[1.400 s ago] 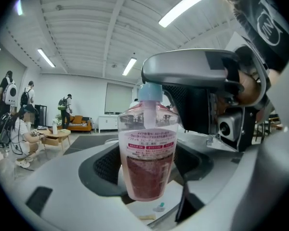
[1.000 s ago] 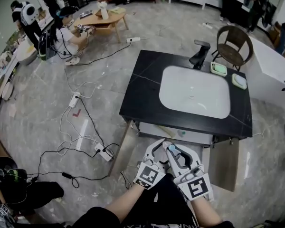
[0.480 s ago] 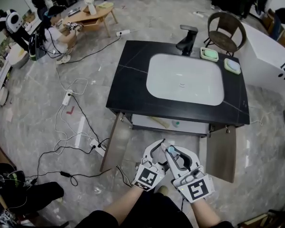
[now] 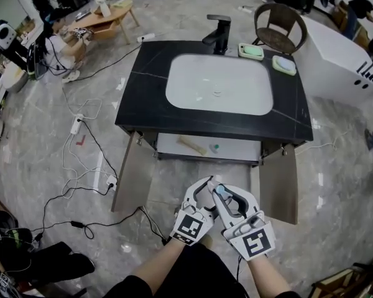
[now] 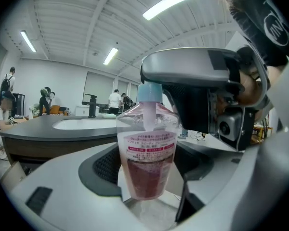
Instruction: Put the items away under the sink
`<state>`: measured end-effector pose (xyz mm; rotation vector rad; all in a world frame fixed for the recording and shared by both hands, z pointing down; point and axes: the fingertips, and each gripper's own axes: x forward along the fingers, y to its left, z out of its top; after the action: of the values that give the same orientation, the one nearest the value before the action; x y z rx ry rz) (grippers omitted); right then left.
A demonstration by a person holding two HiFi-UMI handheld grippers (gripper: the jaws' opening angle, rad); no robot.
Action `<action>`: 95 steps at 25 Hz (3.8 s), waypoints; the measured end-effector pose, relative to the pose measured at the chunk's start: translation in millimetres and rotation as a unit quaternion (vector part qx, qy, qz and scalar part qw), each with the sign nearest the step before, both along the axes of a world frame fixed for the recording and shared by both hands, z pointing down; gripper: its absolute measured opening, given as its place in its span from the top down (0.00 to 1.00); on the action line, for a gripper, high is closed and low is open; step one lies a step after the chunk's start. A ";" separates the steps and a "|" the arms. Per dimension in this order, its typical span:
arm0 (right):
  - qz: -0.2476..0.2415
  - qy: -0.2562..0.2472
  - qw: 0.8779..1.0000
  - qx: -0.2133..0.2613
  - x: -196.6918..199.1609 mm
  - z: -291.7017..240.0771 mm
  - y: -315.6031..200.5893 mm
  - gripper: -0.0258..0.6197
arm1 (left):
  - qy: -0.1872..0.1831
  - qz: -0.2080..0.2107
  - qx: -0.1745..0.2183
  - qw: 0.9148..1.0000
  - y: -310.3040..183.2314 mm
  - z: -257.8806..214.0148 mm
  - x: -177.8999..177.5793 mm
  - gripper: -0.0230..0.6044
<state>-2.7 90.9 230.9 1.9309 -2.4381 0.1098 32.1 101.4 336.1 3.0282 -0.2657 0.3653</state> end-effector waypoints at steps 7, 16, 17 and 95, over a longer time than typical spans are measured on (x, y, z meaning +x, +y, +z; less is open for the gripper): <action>0.014 0.007 1.000 0.003 26.2 33.7 32.8 0.84 | 0.003 0.019 -0.005 1.000 35.0 34.1 26.8 0.43; 0.062 0.003 0.998 -0.005 82.7 120.3 32.1 0.84 | -0.003 0.065 -0.008 0.998 38.2 120.9 81.3 0.43; 0.066 0.004 0.998 -0.006 90.5 133.8 29.9 0.84 | -0.003 0.071 -0.008 0.997 36.3 133.7 89.2 0.43; 0.097 0.018 0.993 0.060 310.7 505.8 -128.8 0.84 | 0.037 0.028 -0.015 0.999 -122.3 500.1 289.3 0.42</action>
<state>307.9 -38.0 736.7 2.1960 -2.2788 -0.0680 321.4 -21.0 836.2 3.0174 -0.1700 0.2577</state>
